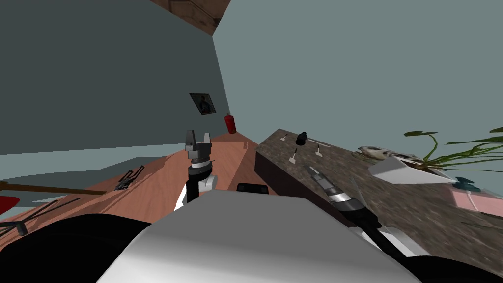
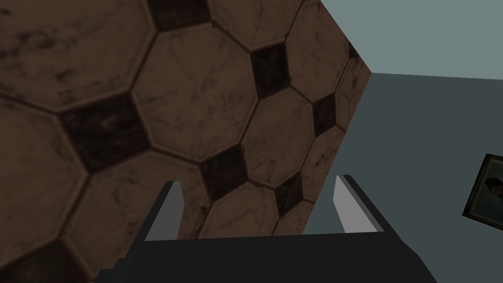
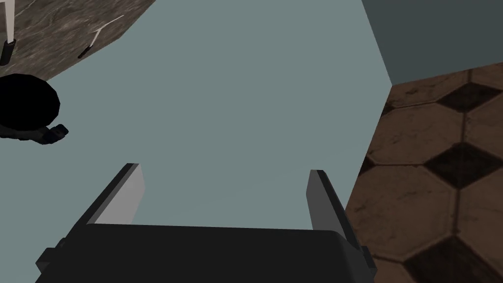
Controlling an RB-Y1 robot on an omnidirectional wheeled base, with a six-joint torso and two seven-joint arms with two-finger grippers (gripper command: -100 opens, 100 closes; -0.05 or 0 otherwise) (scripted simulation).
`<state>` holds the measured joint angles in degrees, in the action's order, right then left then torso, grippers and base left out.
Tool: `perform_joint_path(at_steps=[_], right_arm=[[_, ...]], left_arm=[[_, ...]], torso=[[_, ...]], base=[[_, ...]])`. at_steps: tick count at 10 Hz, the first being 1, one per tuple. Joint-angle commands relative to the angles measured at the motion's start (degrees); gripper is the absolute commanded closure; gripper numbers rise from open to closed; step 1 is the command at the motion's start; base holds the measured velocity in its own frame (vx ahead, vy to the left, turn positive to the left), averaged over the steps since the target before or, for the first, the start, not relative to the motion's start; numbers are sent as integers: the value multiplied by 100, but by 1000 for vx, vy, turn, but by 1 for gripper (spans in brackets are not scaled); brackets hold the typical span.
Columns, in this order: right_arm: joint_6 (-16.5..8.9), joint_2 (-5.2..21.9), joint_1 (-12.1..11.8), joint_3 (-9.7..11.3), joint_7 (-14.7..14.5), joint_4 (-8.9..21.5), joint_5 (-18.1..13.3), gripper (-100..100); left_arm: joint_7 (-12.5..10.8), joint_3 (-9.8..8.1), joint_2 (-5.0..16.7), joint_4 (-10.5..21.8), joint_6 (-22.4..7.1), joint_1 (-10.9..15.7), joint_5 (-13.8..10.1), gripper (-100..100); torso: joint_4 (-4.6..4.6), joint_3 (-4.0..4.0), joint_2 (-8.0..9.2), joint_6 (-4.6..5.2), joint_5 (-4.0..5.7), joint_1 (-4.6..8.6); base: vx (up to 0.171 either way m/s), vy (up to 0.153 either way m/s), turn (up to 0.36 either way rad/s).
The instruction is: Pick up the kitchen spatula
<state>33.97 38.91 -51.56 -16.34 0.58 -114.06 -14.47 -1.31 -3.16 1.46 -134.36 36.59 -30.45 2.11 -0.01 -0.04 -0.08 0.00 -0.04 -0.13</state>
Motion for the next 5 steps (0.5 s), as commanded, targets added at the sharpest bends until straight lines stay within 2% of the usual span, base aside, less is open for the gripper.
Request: perform_joint_path(at_steps=[1,2,3,4,5], right_arm=[[-85,286,-73,-27,-62,99,-115,-100],[-180,463,-292,-104,-189,285,-346,-100],[-180,635,-292,-104,-189,285,-346,-100],[-180,694,-292,-104,-189,285,-346,-100],[-282,918,-512,-170,-320,466,-583,-100]], left_arm=[[0,0,0,0,0,0,0,0],[0,0,0,0,0,0,0,0],[0,0,0,0,0,0,0,0],[0,0,0,0,0,-1,0,0],[0,-1,0,0,0,-1,0,0]], torso=[[0,0,0,0,0,0],[0,-1,-1,0,0,2],[0,0,0,-2,0,-1],[0,0,1,2,0,2],[1,2,4,3,2,8]], base=[[29,34,114],[23,46,219],[23,33,100],[14,11,-27],[22,33,204]])
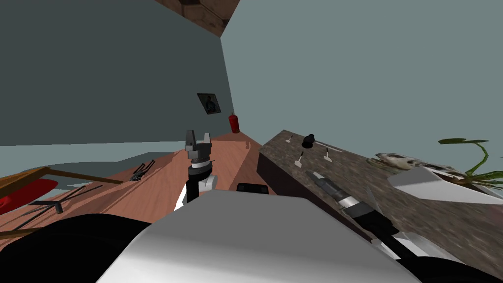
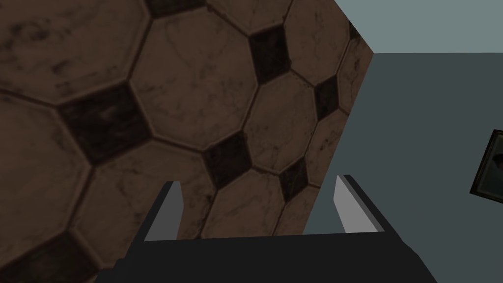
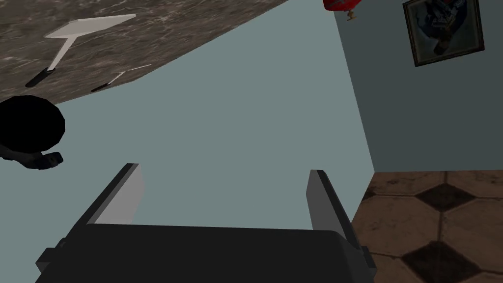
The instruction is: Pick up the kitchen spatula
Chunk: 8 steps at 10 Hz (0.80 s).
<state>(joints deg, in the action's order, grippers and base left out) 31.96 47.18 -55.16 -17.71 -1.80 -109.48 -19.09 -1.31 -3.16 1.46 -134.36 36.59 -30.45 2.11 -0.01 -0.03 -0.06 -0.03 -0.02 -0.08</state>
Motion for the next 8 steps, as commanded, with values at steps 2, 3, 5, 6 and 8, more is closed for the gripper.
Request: perform_joint_path(at_steps=[2,3,5,6,8], right_arm=[[-190,440,-358,-88,-216,183,-363,-100],[-190,613,-370,-88,-216,183,-363,-100],[-306,975,-588,-130,-356,352,-609,-100],[-427,1147,-803,-161,-498,514,-858,-100],[-555,1481,-1017,-179,-644,668,-1110,-100]], left_arm=[[0,-1,0,0,0,-1,0,0],[0,0,0,0,0,0,0,0],[0,0,0,0,0,0,0,0],[0,-1,0,0,0,-1,0,0],[0,-1,0,0,0,-1,0,0]], torso=[[0,-1,-1,5,0,1],[-1,-2,-3,1,0,1],[-1,-3,-6,1,0,-2],[-1,-3,-5,5,-1,-1],[-1,-2,-3,6,0,1]], base=[[28,26,161],[24,17,91],[37,28,168],[35,32,225],[24,14,164]])
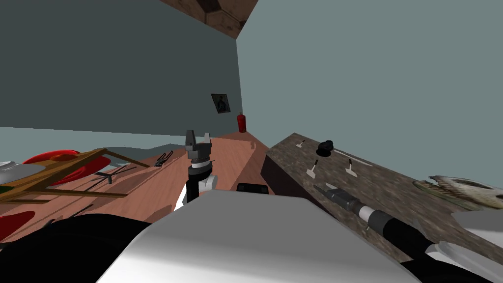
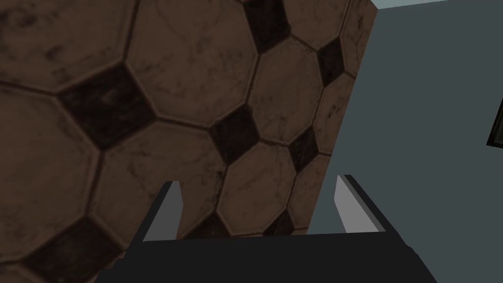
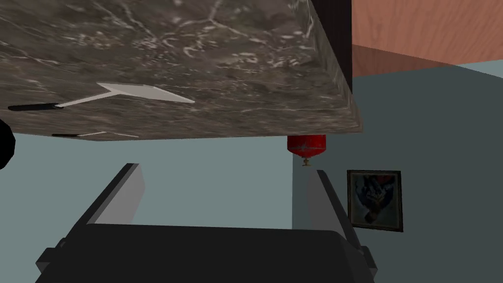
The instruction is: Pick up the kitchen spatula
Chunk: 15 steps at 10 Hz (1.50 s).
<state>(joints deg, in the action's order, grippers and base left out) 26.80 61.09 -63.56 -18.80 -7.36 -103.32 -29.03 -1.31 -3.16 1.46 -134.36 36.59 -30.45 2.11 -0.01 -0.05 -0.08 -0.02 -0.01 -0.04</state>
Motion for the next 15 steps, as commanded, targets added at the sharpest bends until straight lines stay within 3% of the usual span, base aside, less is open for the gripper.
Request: perform_joint_path(at_steps=[1,4,6,9,11,12,15], right_arm=[[-38,286,-177,-70,-88,52,-116,-100],[-309,824,-597,-67,-388,336,-613,-100],[-309,1040,-597,-67,-388,336,-625,-100],[-599,1571,-998,-15,-695,584,-1136,-100],[-599,1743,-998,-15,-695,584,-1136,-100],[-750,1949,-1189,30,-849,694,-1387,-100],[-902,2433,-1371,86,-1003,792,-1635,-100]], left_arm=[[0,0,0,0,0,0,0,0],[0,-1,0,0,0,-1,0,0],[0,-1,0,0,0,-1,0,0],[0,-1,0,0,0,-1,0,0],[0,-1,0,0,0,-1,0,0],[0,-1,0,0,0,-1,0,0],[0,-1,0,0,0,0,0,0]], torso=[[0,0,0,0,0,0],[1,0,1,5,1,3],[1,1,1,6,0,1],[2,3,4,5,1,2],[1,2,4,7,1,4],[3,5,7,8,2,3],[1,2,4,3,2,5]], base=[[24,5,90],[26,6,177],[16,2,39],[16,2,178],[12,-5,45],[10,1,199],[11,-8,142]])
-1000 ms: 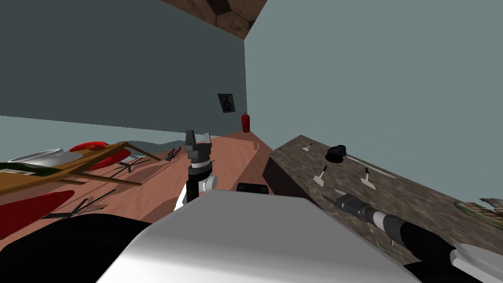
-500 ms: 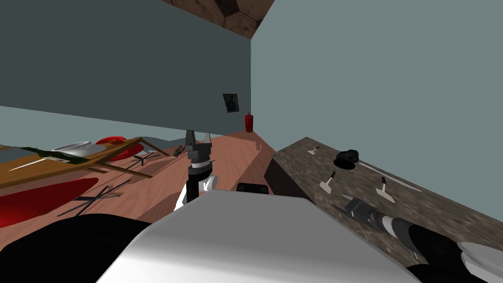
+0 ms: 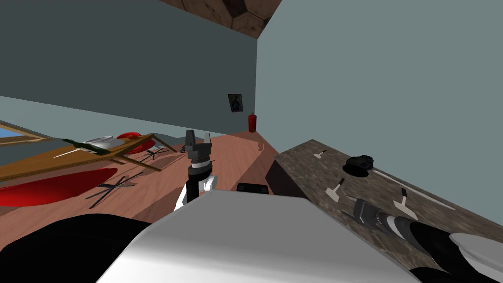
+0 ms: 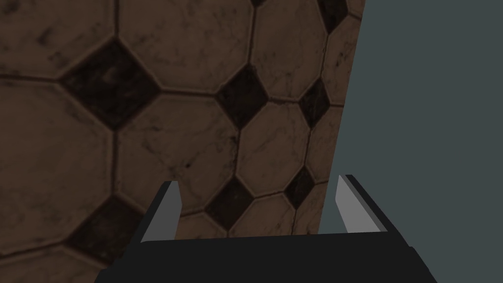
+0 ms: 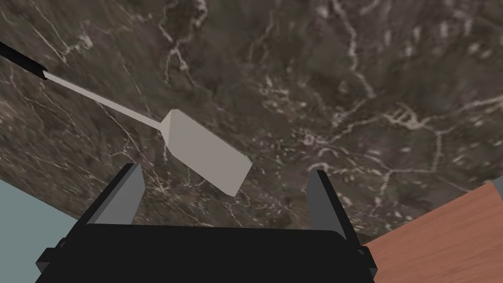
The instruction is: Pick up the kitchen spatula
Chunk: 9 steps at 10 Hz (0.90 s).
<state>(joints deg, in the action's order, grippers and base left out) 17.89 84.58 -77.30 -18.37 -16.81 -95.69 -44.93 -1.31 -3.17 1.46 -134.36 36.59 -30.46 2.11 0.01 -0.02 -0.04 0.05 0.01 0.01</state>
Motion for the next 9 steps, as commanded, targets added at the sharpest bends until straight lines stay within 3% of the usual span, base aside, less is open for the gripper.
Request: perform_joint_path(at_steps=[1,2,3,4,5,6,9], right_arm=[[-165,286,-171,110,-209,116,-285,-100],[-165,420,-171,110,-209,116,-285,-100],[-318,624,-333,187,-357,190,-517,-100],[-318,744,-333,187,-357,190,-517,-100],[-469,957,-485,273,-500,252,-740,-100],[-469,1055,-485,273,-500,252,-740,-100],[-759,1550,-753,469,-770,346,-1150,-100]], left_arm=[[0,0,0,0,0,0,0,0],[0,0,0,0,0,1,0,0],[0,0,0,0,0,0,0,0],[0,0,0,0,0,0,0,0],[0,0,0,0,0,0,0,0],[0,0,0,0,0,0,0,0],[0,0,0,0,0,0,0,0]], torso=[[0,0,0,0,0,0],[0,0,0,-4,0,0],[0,1,1,2,0,1],[0,1,2,-3,0,1],[1,2,3,3,1,1],[1,2,3,-1,1,2],[2,4,6,3,1,1]], base=[[8,-8,215],[7,-14,94],[4,-12,172],[3,-15,88],[3,-14,182],[1,-18,93],[-7,-17,127]])
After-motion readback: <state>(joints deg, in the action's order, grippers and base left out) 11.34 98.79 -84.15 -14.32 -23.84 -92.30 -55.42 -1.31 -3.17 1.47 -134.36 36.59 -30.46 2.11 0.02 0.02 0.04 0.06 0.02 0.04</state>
